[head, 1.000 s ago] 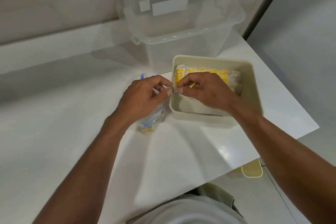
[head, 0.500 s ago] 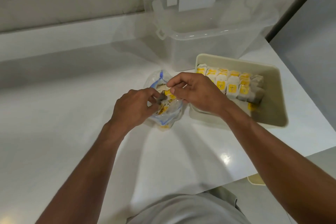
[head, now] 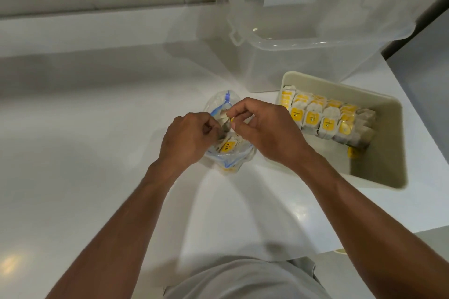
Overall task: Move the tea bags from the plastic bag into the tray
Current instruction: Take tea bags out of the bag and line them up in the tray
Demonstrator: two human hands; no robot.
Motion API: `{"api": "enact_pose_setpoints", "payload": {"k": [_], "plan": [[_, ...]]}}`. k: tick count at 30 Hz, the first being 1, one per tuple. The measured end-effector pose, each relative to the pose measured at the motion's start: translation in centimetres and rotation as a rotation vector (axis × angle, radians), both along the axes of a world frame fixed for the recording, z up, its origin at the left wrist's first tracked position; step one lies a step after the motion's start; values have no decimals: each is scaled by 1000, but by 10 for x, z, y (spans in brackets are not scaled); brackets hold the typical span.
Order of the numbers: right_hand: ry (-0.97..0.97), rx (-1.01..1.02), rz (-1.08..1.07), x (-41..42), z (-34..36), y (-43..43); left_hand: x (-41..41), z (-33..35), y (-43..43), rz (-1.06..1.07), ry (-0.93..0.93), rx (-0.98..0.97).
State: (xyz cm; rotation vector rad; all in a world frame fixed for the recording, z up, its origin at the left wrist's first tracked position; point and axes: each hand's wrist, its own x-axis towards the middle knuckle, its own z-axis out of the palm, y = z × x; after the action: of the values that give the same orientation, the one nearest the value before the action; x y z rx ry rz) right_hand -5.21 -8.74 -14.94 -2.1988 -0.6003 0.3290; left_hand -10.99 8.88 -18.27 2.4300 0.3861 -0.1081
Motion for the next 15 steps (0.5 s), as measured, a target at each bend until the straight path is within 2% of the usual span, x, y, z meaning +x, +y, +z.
{"api": "enact_pose_setpoints", "payload": {"k": [3,6,8,15], "plan": [[-101,-87,-2,-1,-3,0,-3,1,-2,-62,100,93],[-37,-58,12,-2,-7,0,-2,-2,-7,-100,139,241],[0,-60,33,-1,-9,0,1,1,-8,-41,134,216],[-25,-123,61,-6,-14,2,4,25,-4,182,42,-467]]}}
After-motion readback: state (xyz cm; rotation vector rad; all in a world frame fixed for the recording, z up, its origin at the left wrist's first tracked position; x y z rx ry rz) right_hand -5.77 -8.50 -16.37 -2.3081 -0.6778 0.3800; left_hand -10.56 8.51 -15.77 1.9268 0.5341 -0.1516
